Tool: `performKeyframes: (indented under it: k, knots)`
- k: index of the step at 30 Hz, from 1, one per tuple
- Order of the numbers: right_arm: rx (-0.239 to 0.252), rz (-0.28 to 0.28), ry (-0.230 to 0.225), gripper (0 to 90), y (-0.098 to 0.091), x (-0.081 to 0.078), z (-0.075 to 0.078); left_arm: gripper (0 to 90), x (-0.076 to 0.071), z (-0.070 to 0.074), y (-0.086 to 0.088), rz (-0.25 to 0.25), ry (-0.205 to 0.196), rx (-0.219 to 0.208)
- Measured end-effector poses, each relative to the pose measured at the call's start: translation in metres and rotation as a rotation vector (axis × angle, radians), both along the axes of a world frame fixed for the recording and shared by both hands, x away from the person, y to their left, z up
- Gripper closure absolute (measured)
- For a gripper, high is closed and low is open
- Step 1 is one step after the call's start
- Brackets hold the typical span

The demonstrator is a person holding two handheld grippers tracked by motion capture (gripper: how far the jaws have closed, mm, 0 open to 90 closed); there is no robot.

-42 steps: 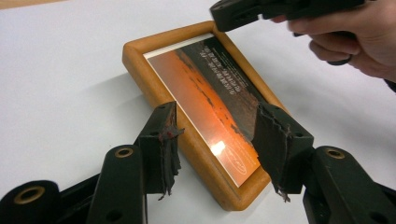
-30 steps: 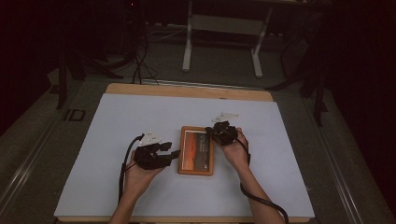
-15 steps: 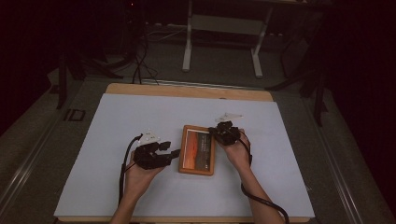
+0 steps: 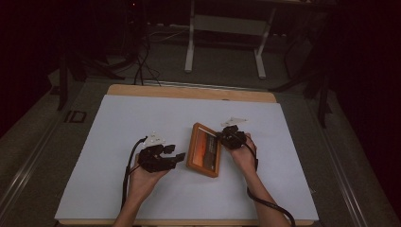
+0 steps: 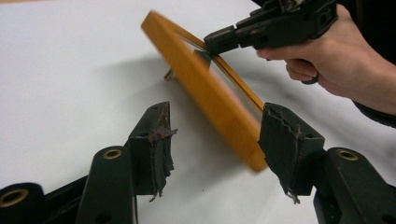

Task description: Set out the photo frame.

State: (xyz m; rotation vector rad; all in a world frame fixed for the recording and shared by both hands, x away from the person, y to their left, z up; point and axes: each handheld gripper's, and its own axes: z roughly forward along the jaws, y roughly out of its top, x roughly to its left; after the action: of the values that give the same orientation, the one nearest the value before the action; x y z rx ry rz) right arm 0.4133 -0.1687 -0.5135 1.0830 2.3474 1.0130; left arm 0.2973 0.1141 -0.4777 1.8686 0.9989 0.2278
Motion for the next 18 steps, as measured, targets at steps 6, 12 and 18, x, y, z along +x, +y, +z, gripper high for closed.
performKeyframes:
  k: [6, 12, 18]
  knots:
    - [0.011, 0.004, 0.010, 90.0, -0.002, 0.001, -0.002, 43.6, 0.000, -0.004, -0.008, -0.024, 0.024, -0.002]
    - [0.022, 0.001, 0.014, 90.0, -0.003, 0.001, -0.002, 40.3, 0.001, -0.011, -0.023, -0.066, 0.045, 0.008]
    - [0.025, 0.001, 0.013, 90.0, -0.003, 0.001, -0.003, 39.5, 0.006, -0.017, -0.032, -0.076, 0.085, -0.017]
